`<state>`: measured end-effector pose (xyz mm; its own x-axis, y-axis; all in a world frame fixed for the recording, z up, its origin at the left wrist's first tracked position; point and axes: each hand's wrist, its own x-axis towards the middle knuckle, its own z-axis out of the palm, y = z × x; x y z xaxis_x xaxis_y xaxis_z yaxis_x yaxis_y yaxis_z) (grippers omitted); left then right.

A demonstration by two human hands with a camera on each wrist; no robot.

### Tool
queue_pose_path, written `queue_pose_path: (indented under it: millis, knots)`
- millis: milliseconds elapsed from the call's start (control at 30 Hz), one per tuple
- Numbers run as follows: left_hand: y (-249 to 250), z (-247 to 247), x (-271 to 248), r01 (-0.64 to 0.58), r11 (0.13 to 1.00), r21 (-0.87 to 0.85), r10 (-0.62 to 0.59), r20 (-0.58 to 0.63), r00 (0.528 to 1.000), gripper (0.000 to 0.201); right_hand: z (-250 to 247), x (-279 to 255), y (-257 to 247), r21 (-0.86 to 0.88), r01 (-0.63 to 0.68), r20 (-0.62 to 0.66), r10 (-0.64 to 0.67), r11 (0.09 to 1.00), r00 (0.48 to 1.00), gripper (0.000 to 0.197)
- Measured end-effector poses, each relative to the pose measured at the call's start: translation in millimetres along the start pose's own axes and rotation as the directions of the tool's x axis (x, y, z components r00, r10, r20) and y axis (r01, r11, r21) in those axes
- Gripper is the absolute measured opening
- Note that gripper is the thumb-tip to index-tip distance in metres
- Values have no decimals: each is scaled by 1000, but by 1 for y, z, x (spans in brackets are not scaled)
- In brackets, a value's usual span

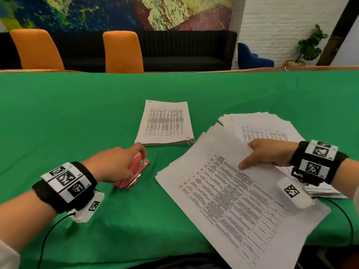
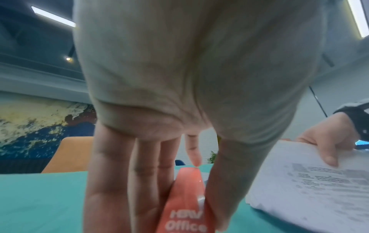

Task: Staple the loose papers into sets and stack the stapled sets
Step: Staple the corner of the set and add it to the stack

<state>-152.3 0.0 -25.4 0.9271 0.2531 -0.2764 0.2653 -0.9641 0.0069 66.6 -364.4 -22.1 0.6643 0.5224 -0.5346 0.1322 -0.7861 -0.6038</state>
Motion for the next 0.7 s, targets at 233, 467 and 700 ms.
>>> queue_pose_path:
  millis: [233, 467, 700]
  knots:
    - [-19, 6, 12, 83, 996, -33, -82, 35, 996, 70, -15, -9, -23, -136, 191, 109, -177, 972, 978, 23]
    - [-17, 1, 2, 67, 996, 54, -67, -7, 998, 18, 3, 17, -69, -251, 278, 236, -220, 927, 946, 30]
    - [-24, -25, -20, 86, 994, 63, -76, -138, 987, 21, 63, 56, -95, -542, 253, 131, -216, 801, 967, 32]
